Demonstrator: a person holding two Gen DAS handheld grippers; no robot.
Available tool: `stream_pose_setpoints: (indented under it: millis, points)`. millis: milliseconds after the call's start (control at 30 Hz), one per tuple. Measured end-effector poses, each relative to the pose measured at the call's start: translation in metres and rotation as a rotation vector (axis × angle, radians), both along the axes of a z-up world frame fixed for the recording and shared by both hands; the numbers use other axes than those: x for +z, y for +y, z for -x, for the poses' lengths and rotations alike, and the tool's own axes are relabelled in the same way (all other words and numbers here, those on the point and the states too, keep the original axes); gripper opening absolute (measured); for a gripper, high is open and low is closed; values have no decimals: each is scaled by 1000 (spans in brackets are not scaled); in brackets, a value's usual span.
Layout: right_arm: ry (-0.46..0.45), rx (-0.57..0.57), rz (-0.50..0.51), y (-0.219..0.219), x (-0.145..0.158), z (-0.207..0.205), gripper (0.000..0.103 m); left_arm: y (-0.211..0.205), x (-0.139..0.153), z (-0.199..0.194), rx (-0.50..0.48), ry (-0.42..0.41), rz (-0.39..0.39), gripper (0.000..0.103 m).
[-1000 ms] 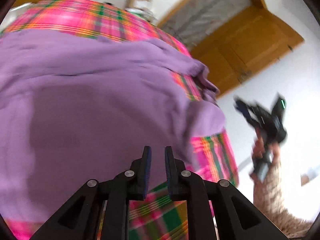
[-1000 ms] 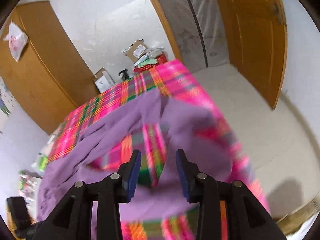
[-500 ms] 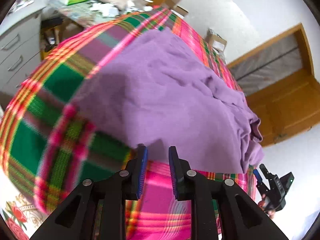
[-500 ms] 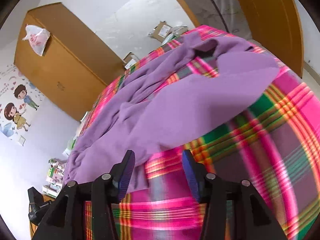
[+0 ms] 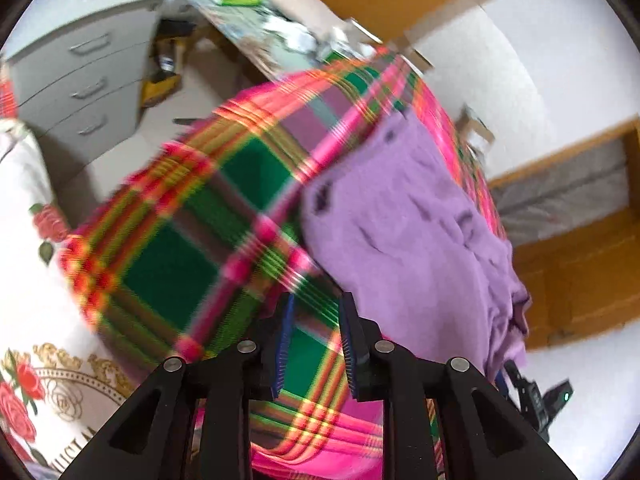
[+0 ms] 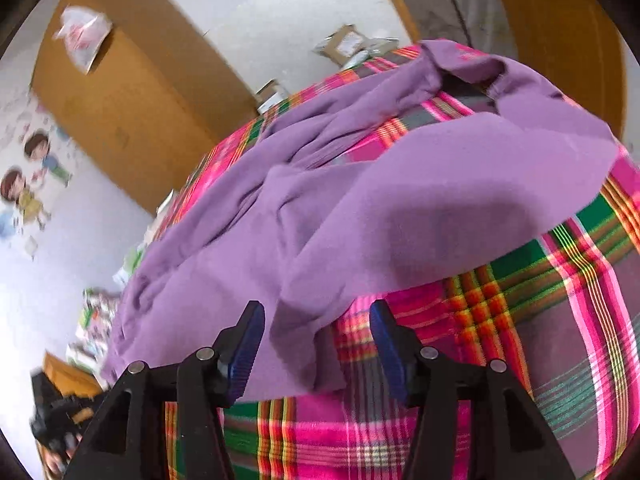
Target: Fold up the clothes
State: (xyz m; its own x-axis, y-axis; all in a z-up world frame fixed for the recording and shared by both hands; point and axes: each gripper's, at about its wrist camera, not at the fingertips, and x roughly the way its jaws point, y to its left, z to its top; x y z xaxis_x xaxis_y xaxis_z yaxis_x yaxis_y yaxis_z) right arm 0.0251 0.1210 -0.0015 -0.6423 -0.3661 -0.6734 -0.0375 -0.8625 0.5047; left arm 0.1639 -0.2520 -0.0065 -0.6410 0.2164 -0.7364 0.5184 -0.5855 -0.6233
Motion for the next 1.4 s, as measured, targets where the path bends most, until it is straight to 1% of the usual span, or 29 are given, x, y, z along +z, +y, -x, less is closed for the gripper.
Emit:
stream_pose_setpoints:
  millis: [67,133,200,300,367,433,500,567,633,700,733,767,800,833,867,933,1200,1400]
  points:
    - [2,-20,16,4,0,4,55,-5,-1,1,23,7,-18,26]
    - [5,-35,26,7,0,8,55,-9,-2,1,47,14,-36,30]
    - [8,-58,37,10,0,10,55,-14,-3,2,70,21,-55,30]
    - [-4,-92,90,19,-3,13,55,-19,-3,4,101,27,-81,31]
    - [-8,-105,111,24,-4,17,55,-23,-6,1,142,59,-132,31]
    - [-11,-117,128,28,-5,19,55,-27,-8,1,169,53,-167,31]
    - [-10,-131,151,32,-7,22,55,-29,-8,2,176,87,-177,31]
    - [-10,-143,175,36,-8,24,55,-29,-10,7,167,64,-177,31]
    - [-6,-155,179,38,-9,25,46,-29,-10,12,163,78,-194,31]
    - [10,-163,163,39,-6,23,29,-29,-11,16,157,87,-198,31]
    - [20,-162,150,39,-3,22,24,-28,-12,18,158,88,-200,31]
    - [30,-163,136,39,0,20,15,-28,-14,19,158,89,-202,31]
    - [38,-164,126,39,2,19,11,-28,-14,21,155,92,-199,28]
    - [43,-166,122,40,4,17,9,-27,-14,21,152,91,-187,17]
    - [49,-170,118,42,6,16,6,-27,-14,21,148,91,-174,15]
    - [65,-183,106,45,12,10,5,-26,-13,21,144,92,-158,14]
    - [142,-255,83,65,38,-21,5,-29,-7,20,131,121,-148,11]
    - [160,-273,70,70,51,-35,5,-30,-4,14,128,142,-159,11]
